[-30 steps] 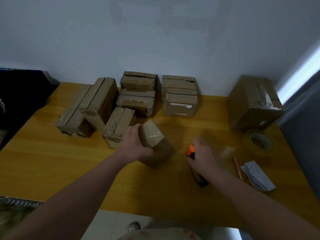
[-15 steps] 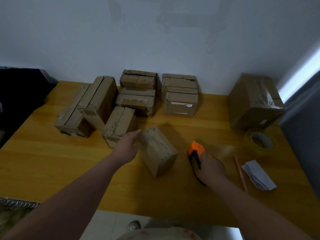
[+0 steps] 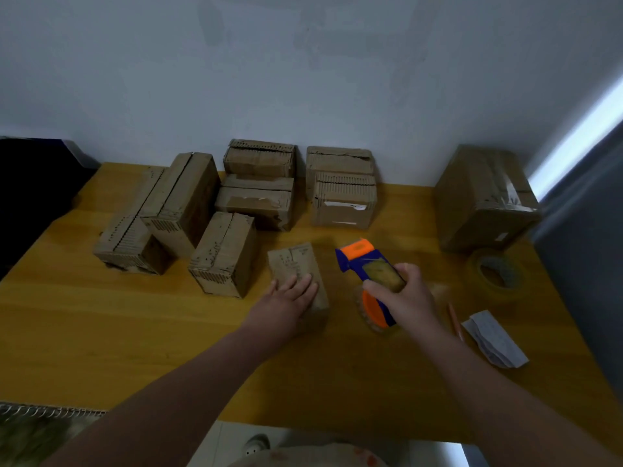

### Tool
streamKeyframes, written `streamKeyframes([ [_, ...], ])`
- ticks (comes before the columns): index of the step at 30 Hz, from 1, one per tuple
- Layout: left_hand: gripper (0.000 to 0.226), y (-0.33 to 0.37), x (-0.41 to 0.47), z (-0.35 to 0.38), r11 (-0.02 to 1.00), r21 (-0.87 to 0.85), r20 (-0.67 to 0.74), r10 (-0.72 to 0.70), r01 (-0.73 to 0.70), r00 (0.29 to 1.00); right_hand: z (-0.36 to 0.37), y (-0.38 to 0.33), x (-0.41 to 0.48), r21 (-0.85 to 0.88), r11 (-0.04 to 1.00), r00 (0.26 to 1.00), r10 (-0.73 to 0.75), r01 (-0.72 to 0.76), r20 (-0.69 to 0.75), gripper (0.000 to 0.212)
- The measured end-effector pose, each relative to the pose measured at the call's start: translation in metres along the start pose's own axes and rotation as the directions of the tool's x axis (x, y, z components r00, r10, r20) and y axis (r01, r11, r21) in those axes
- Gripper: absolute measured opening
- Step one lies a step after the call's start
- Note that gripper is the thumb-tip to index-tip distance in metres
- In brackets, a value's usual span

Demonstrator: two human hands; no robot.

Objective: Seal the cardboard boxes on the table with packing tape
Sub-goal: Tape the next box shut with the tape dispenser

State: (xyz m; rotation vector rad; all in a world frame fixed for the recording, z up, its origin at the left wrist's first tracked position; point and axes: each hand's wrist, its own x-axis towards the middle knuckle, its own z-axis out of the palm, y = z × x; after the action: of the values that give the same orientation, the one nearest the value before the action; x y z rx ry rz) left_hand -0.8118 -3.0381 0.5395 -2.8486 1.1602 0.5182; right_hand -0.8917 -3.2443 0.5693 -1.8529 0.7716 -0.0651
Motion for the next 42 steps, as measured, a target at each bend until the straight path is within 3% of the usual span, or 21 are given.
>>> streamKeyframes([
  [3, 0.067, -0.010, -0.002, -0.003, 0.998, 0.037, -0.012, 0.057, -0.057, 0.998, -0.003, -0.002, -0.003, -0.007, 0.998, 0.995, -0.063, 0.064, 0.083, 0.067],
  [7, 0.069, -0.021, -0.002, -0.004, 0.997, 0.031, -0.019, 0.073, -0.072, 0.997, -0.004, -0.006, -0.004, -0.029, 0.994, 0.983, -0.103, 0.109, 0.149, 0.060],
  [8, 0.067, -0.023, -0.003, -0.004, 0.996, -0.022, -0.052, 0.085, -0.086, 0.995, -0.005, -0.006, -0.005, -0.018, 0.992, 0.979, -0.117, 0.121, 0.167, 0.059],
  [10, 0.057, -0.024, -0.007, -0.008, 0.952, -0.292, -0.222, 0.025, -0.091, 0.975, -0.007, -0.008, -0.006, 0.013, 0.988, 0.966, -0.156, 0.157, 0.206, 0.060],
  [12, 0.044, -0.020, -0.009, -0.020, 0.783, -0.622, -0.324, -0.232, -0.022, 0.917, -0.009, -0.011, -0.008, 0.055, 0.981, 0.947, -0.193, 0.185, 0.258, 0.061],
  [13, 0.041, -0.016, -0.010, -0.029, 0.626, -0.778, -0.244, -0.376, 0.051, 0.894, -0.009, -0.013, -0.009, 0.066, 0.977, 0.935, -0.213, 0.203, 0.283, 0.062],
  [14, 0.043, -0.013, -0.010, -0.039, 0.398, -0.909, -0.079, -0.464, 0.128, 0.882, -0.010, -0.014, -0.009, 0.063, 0.974, 0.926, -0.226, 0.217, 0.303, 0.063],
  [16, 0.051, -0.011, -0.008, -0.055, -0.072, -0.965, 0.260, -0.389, 0.252, 0.884, -0.009, -0.017, -0.010, 0.048, 0.968, 0.908, -0.248, 0.247, 0.336, 0.065],
  [17, 0.052, -0.012, -0.009, -0.060, -0.192, -0.936, 0.342, -0.293, 0.295, 0.893, -0.008, -0.018, -0.010, 0.045, 0.964, 0.899, -0.260, 0.261, 0.352, 0.066],
  [19, 0.036, -0.014, -0.011, -0.065, -0.270, -0.914, 0.356, -0.175, 0.303, 0.918, -0.006, -0.021, -0.012, 0.043, 0.957, 0.880, -0.280, 0.286, 0.383, 0.066],
  [22, 0.015, -0.017, -0.009, -0.061, -0.274, -0.927, 0.325, -0.251, 0.255, 0.912, -0.005, -0.026, -0.015, 0.020, 0.948, 0.854, -0.295, 0.317, 0.429, 0.066],
  [26, 0.012, -0.022, -0.011, -0.054, -0.040, -0.968, 0.245, -0.385, 0.249, 0.890, -0.006, -0.032, -0.016, -0.046, 0.944, 0.835, -0.265, 0.326, 0.482, 0.066],
  [28, 0.012, -0.020, -0.016, -0.051, 0.029, -0.975, 0.184, -0.437, 0.218, 0.881, -0.009, -0.036, -0.016, -0.109, 0.931, 0.815, -0.243, 0.348, 0.526, 0.070],
  [31, 0.016, -0.027, -0.022, -0.043, 0.056, -0.984, 0.119, -0.510, 0.171, 0.852, -0.019, -0.039, -0.014, -0.214, 0.890, 0.805, -0.233, 0.403, 0.546, 0.073],
  [35, 0.027, -0.052, -0.034, -0.026, 0.073, -0.980, 0.095, -0.646, 0.185, 0.757, -0.041, -0.032, -0.008, -0.316, 0.862, 0.813, -0.168, 0.396, 0.558, 0.067],
  [42, 0.031, -0.046, -0.033, -0.003, 0.119, -0.969, 0.068, -0.710, 0.215, 0.701, -0.040, -0.018, 0.003, -0.392, 0.808, 0.794, -0.146, 0.440, 0.590, 0.065],
])
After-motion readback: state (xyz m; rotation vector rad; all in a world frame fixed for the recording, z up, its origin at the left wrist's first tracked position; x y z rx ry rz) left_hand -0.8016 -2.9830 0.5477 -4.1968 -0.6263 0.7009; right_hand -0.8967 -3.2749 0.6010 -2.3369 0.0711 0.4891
